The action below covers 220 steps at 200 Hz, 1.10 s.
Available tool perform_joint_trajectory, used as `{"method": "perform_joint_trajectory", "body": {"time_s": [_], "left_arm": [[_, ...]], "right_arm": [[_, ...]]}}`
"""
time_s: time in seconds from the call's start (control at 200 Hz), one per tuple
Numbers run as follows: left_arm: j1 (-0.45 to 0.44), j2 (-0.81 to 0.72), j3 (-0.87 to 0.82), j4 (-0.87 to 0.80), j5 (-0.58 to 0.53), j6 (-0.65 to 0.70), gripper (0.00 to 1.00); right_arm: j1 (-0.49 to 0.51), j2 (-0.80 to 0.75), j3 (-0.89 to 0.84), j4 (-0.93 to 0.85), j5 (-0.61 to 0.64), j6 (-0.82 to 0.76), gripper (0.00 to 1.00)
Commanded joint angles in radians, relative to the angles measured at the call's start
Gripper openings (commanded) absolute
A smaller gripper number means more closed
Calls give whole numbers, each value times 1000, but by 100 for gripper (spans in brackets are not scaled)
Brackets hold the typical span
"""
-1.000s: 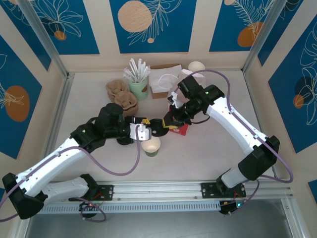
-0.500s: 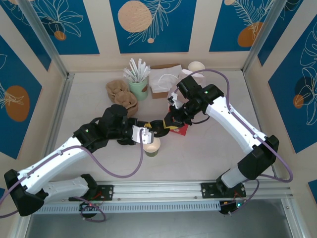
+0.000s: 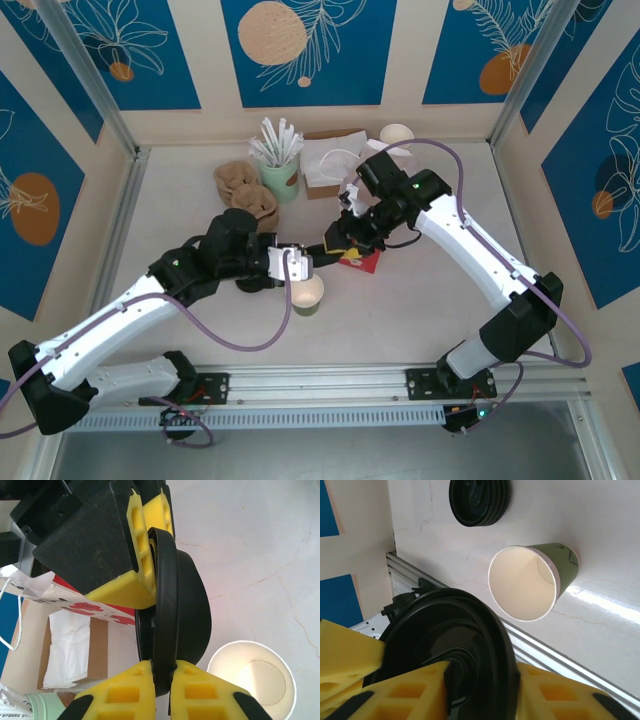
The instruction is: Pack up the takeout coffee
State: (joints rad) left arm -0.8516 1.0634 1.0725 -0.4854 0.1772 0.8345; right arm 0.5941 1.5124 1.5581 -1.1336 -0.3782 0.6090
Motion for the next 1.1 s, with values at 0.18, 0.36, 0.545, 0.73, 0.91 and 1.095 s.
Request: {"method": "perform_joint_trajectory", "body": {"time_s": [0.18, 0.36, 0.545, 0.73, 0.91, 1.095], "left_arm": [[1, 38, 75, -22, -17, -198, 8], [8, 17, 68, -9, 33, -303, 9], [14, 6, 86, -21, 89, -465, 8], [16, -3, 102, -64, 100, -644, 8], [32, -8, 125, -152, 58, -844, 5], [38, -17, 106, -182, 77, -1052, 4]], "right_arm": [[-46, -107, 4, 55, -69, 21, 53], [-81, -158, 7, 61, -17, 18, 58], [-127, -227, -8, 85, -27, 13, 63], [-136, -292, -46, 121, -50, 16, 63], [-135, -322, -91, 135, -116, 18, 63], [-130, -393, -179, 167, -131, 46, 64]]}}
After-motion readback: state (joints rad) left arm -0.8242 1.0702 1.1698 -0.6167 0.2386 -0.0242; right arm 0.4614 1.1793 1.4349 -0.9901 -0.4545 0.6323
